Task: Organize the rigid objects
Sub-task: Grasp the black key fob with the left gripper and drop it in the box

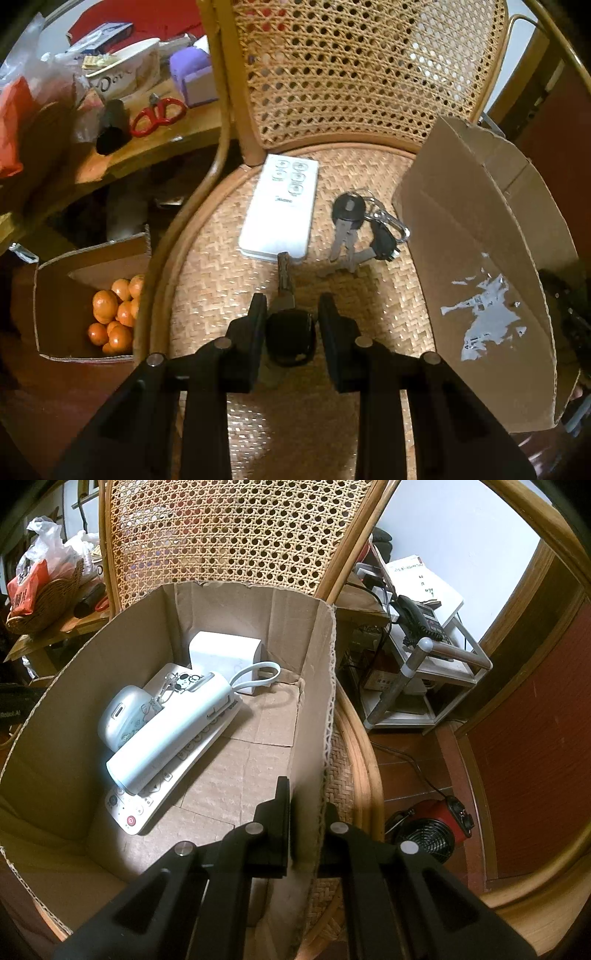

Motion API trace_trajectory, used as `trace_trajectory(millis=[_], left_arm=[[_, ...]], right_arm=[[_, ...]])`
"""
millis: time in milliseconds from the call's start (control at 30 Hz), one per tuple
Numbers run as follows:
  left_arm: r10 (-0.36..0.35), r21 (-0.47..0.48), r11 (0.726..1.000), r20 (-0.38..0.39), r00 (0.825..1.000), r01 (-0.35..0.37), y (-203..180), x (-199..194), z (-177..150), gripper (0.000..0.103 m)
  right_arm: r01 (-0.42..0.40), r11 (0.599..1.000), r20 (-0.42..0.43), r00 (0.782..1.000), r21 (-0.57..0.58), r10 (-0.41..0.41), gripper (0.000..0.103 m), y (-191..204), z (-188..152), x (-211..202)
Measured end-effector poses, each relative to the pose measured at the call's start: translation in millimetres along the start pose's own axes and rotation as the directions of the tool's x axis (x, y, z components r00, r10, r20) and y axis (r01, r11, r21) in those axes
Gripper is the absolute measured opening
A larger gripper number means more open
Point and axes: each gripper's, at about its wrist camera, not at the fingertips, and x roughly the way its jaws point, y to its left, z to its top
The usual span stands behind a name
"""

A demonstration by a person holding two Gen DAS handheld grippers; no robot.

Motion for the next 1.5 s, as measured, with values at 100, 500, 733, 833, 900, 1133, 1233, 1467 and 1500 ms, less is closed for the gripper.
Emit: trace_trajectory(millis=[100,500,733,833,900,1133,1233,1467,1500], left_arm=[[0.013,-0.002,1.000,0.031,0.999,-0.013,0.6,-8.6,3.6,0.027],[-0.053,0.045,0.998,0.237,0.970,0.044,-40.0,-67.3,16.9,0.027],[-0.129,0.095,0.990,0.367,0.921,0.101,-83.2,-102.4,17.4,0.027],[-0.176,0.135,0.982,0.364,0.915,0.135,-102.1,-105.8,16.2,0.027],[-0.210,0.164,0.973,0.352,0.912,0.161,-114.1,-103.9,15.4,0.027],[-0.209,0.242,0.960,0.278,0.938,0.142,-148.7,-79.3,12.7,0.027],[-0.202,0.266,0.955,0.243,0.949,0.135,-158.9,-67.0,9.8,0.027],[-0.098,0.281,0.959,0.233,0.968,0.030,-168.0,-47.1,9.1,0.027],[-0.103,0.275,0.961,0.229,0.968,0.037,-167.3,-46.5,9.6,0.028]], right_arm=[[0.000,1.000,0.000,1.000,0.000,0.000,0.008,0.0,0.1,0.0],[0.000,1.000,0.000,1.000,-0.001,0.000,0.008,-0.4,0.0,-0.1],[-0.001,1.000,0.000,1.000,-0.001,0.001,0.008,-1.4,-0.2,0.1],[-0.001,1.000,-0.001,1.000,0.000,0.001,0.008,-1.8,-0.6,0.1],[-0.001,1.000,-0.001,1.000,-0.001,0.001,0.008,-1.4,-0.3,0.1],[-0.002,1.000,-0.001,1.000,0.000,0.002,0.008,-1.4,-0.5,-0.1],[-0.001,1.000,-0.001,1.000,-0.002,0.001,0.008,-1.5,-0.5,-0.1],[-0.002,1.000,-0.001,1.000,0.000,0.002,0.008,-1.4,0.0,0.0],[-0.002,1.000,-0.001,1.000,0.000,0.002,0.008,-1.4,0.1,0.1]])
